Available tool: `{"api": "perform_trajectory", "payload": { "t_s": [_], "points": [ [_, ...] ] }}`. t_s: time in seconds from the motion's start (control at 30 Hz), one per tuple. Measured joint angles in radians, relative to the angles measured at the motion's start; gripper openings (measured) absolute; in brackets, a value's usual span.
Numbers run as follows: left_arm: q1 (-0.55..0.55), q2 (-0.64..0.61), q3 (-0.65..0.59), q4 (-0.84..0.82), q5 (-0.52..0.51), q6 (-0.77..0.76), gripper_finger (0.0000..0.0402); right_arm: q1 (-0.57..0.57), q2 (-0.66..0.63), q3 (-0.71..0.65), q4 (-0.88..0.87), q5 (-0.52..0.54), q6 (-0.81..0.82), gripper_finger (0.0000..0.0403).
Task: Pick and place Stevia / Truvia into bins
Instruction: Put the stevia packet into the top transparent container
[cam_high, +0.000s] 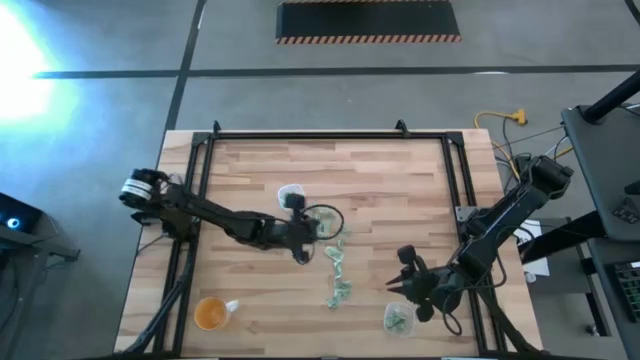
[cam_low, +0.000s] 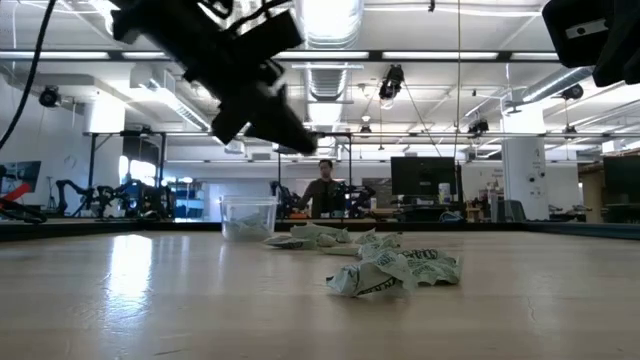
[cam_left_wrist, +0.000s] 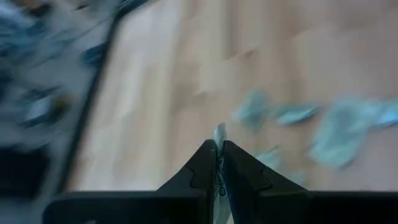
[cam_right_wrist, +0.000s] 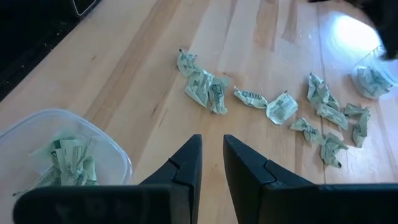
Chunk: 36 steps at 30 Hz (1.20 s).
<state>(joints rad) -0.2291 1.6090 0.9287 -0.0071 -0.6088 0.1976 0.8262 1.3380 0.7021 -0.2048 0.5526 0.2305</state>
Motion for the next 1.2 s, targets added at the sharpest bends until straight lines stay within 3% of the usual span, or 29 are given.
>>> {"api": "perform_trajectory", "payload": {
  "t_s": [0.07, 0.2, 0.63, 1.03, 1.2],
  "points": [
    [0.002, -0.023, -0.014, -0.028, -0.085, -0.001, 0.0011, 0.0, 0.0, 0.0, 0.001, 0.0, -0.001, 0.0056],
    [0.02, -0.063, -0.062, -0.037, -0.155, 0.002, 0.0011, -0.002, 0.0, 0.0, 0.004, 0.0, -0.002, 0.0056],
    [0.167, -0.108, -0.206, -0.008, -0.148, -0.01, 0.0011, -0.013, 0.0, -0.001, 0.006, 0.0, -0.006, 0.0056],
    [0.178, -0.105, -0.215, -0.001, -0.14, -0.034, 0.0014, -0.013, 0.0, -0.003, 0.006, 0.0, -0.005, 0.0057],
    [0.177, -0.105, -0.216, -0.002, -0.14, -0.034, 0.0047, -0.013, 0.0, -0.003, 0.006, 0.0, -0.005, 0.0057]
  ]
}}
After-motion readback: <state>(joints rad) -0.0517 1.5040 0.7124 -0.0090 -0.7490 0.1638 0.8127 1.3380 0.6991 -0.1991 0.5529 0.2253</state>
